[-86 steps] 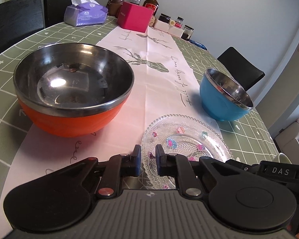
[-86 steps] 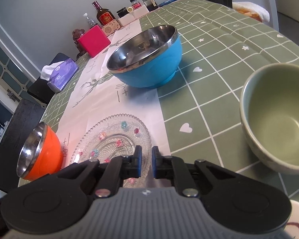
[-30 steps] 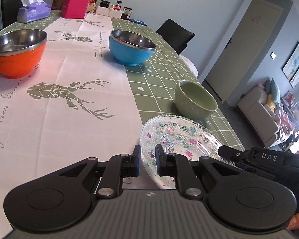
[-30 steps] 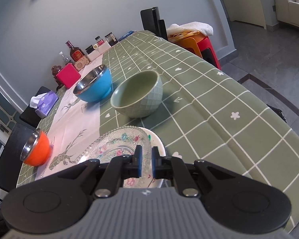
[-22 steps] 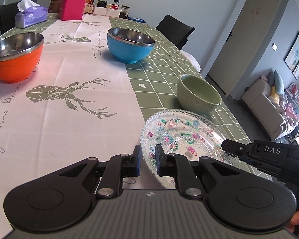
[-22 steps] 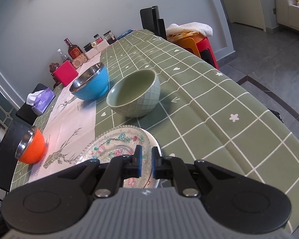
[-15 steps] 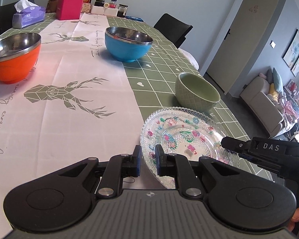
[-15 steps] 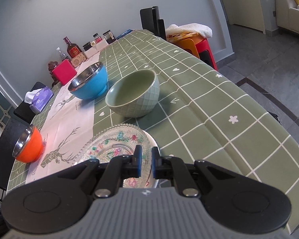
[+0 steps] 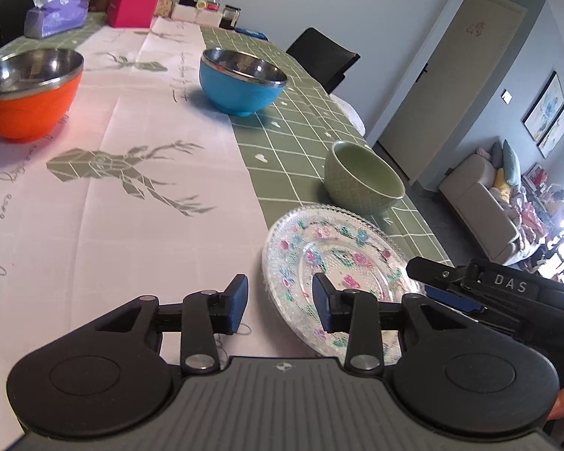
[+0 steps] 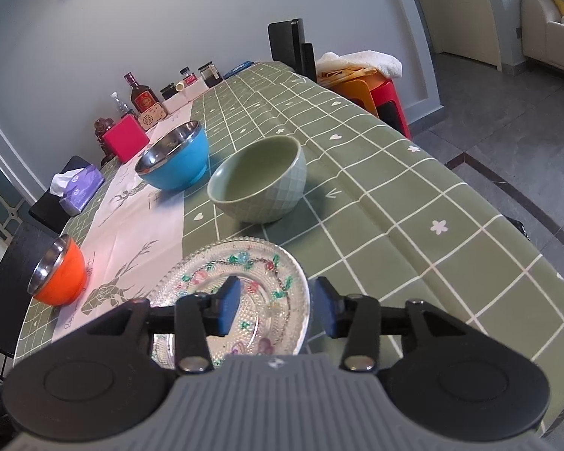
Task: Organize plates and bowls
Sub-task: 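Lower the glass plate onto the stack and open both grippers, then move both grippers to the rim of the orange steel bowl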
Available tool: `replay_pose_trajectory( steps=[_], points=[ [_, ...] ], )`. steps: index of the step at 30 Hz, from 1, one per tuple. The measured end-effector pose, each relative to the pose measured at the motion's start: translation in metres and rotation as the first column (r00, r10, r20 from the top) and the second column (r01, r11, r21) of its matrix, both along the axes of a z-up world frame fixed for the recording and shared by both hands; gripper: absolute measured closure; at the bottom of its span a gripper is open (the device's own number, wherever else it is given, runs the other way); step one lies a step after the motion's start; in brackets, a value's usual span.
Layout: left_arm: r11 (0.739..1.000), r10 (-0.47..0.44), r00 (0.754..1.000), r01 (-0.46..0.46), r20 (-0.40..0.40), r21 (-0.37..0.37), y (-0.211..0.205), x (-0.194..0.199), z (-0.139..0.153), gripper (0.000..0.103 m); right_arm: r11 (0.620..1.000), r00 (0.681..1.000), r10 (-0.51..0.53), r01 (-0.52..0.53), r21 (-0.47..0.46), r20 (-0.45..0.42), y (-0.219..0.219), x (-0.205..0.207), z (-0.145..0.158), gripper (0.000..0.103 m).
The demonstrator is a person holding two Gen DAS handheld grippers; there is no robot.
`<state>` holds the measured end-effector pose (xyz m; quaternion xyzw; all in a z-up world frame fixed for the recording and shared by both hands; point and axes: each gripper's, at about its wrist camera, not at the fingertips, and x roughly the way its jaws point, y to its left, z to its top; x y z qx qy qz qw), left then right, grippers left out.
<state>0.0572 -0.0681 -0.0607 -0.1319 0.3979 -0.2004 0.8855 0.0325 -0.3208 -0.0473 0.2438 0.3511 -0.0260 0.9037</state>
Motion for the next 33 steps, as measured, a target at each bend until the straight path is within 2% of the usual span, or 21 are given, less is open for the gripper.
replay_pose_trajectory(
  steps=[2, 4, 7, 10, 13, 20, 22, 23, 25, 28, 29, 31, 33],
  points=[
    [1.0, -0.008, 1.0, 0.008, -0.018, -0.025, 0.001, 0.0, 0.0, 0.061, 1.0, 1.0, -0.002, 0.002, 0.004, -0.012, -0.002, -0.001, -0.001, 0.059],
    [0.999, -0.009, 1.0, 0.008, -0.03, -0.034, 0.0, 0.0, -0.001, 0.069, 1.0, 1.0, -0.001, 0.002, 0.015, -0.027, -0.002, -0.004, -0.002, 0.06],
    [0.999, -0.015, 0.999, 0.014, -0.037, -0.029, -0.001, 0.0, -0.002, 0.081, 0.999, 0.999, -0.005, 0.006, 0.035, -0.036, -0.003, -0.007, -0.004, 0.073],
    [1.0, -0.014, 0.999, 0.013, -0.048, -0.025, -0.002, 0.001, -0.004, 0.084, 0.999, 0.999, -0.009, 0.011, 0.053, -0.048, -0.004, -0.008, -0.006, 0.081],
    [1.0, -0.01, 0.999, 0.009, -0.044, -0.02, -0.001, 0.001, -0.004, 0.087, 0.999, 0.999, -0.016, 0.017, 0.028, -0.049, -0.002, -0.008, -0.006, 0.087],
    [0.999, -0.014, 0.999, 0.013, -0.043, -0.031, 0.0, 0.001, -0.004, 0.087, 0.999, 0.999, -0.017, 0.018, 0.028, -0.049, -0.002, -0.009, -0.007, 0.088],
    [0.999, -0.008, 0.999, 0.006, -0.034, -0.042, 0.004, 0.0, -0.002, 0.086, 0.999, 0.999, -0.024, 0.025, 0.029, -0.046, -0.003, -0.009, -0.006, 0.084],
    [0.999, 0.001, 1.0, -0.002, -0.024, -0.037, 0.006, -0.001, -0.001, 0.085, 0.999, 0.999, -0.033, 0.034, 0.022, -0.041, -0.003, -0.01, -0.004, 0.08],
    [1.0, 0.016, 1.0, -0.016, -0.001, -0.021, 0.011, -0.002, 0.003, 0.074, 0.999, 0.999, -0.048, 0.048, -0.003, -0.023, -0.001, -0.011, 0.0, 0.068],
    [0.999, 0.032, 0.999, -0.032, 0.018, -0.001, 0.019, -0.003, 0.007, 0.06, 0.998, 0.999, -0.043, 0.043, -0.042, -0.001, 0.005, -0.01, 0.006, 0.065],
    [0.999, 0.032, 0.999, -0.033, 0.026, 0.01, 0.021, -0.004, 0.009, 0.058, 0.998, 0.999, -0.034, 0.034, -0.049, 0.003, 0.008, -0.01, 0.008, 0.061],
    [0.998, 0.04, 0.998, -0.042, 0.051, 0.037, 0.026, -0.006, 0.012, 0.052, 0.998, 1.0, -0.005, 0.006, -0.068, 0.01, 0.017, -0.007, 0.01, 0.059],
    [0.996, 0.058, 0.996, -0.062, 0.071, 0.062, 0.031, -0.007, 0.013, 0.05, 0.995, 0.999, 0.034, -0.033, -0.09, 0.015, 0.029, -0.004, 0.012, 0.056]
  ],
)
